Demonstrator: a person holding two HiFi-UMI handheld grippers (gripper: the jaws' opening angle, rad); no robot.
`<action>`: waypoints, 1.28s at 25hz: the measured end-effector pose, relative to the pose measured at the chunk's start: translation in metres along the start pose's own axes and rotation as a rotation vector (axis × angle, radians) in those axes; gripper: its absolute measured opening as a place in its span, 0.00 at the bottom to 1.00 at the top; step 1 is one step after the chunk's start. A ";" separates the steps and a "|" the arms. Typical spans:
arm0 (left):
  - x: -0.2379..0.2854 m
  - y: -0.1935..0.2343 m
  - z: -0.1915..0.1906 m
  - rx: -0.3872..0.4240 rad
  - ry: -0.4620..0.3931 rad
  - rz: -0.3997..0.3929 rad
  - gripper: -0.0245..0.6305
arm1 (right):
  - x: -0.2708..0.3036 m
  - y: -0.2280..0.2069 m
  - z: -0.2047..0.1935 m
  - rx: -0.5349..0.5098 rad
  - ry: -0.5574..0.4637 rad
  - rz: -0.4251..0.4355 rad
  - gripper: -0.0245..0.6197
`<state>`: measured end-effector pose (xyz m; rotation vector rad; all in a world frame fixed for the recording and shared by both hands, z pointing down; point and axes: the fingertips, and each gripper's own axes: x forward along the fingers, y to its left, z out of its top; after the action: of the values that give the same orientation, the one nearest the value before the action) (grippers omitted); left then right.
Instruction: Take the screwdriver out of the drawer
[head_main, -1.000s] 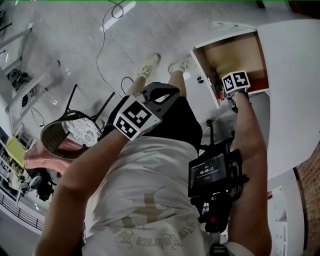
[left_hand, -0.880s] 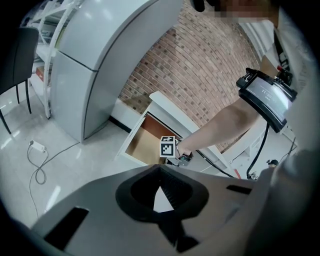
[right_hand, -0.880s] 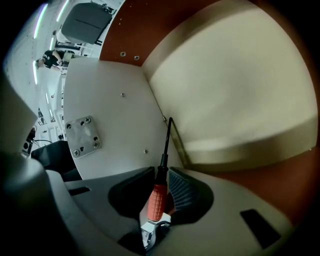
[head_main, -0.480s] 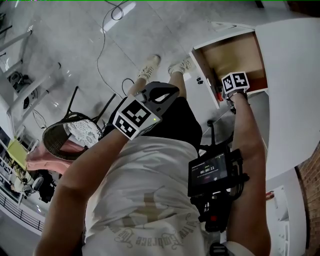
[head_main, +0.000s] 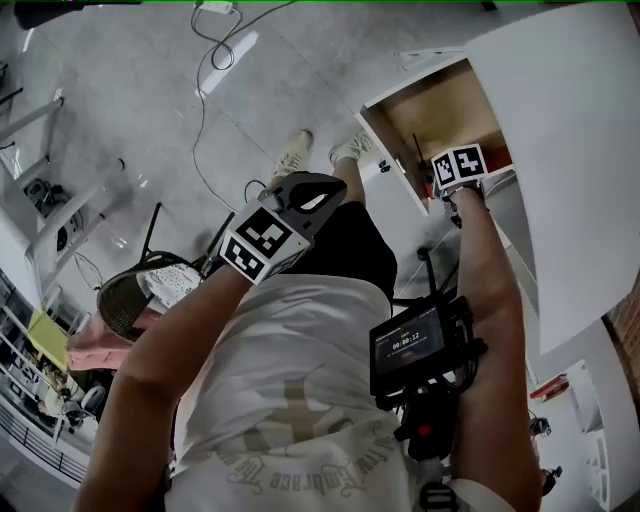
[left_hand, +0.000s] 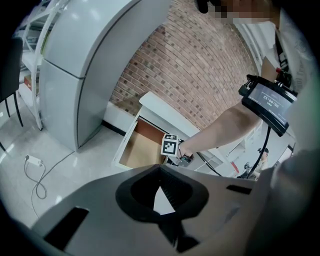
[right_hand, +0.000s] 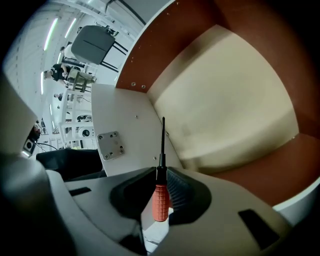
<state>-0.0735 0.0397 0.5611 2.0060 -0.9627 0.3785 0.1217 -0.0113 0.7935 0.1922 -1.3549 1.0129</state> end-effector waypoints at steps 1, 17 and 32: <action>-0.001 -0.001 0.004 0.012 0.000 -0.002 0.07 | -0.003 0.002 0.001 0.000 -0.013 -0.001 0.16; -0.006 -0.010 0.035 0.126 0.028 -0.053 0.07 | -0.047 0.020 0.005 -0.033 -0.176 -0.055 0.16; -0.009 -0.044 0.056 0.218 0.076 -0.098 0.07 | -0.114 0.037 -0.003 -0.071 -0.432 -0.096 0.16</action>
<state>-0.0515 0.0135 0.4980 2.2085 -0.8004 0.5208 0.1119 -0.0438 0.6784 0.4375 -1.7516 0.8696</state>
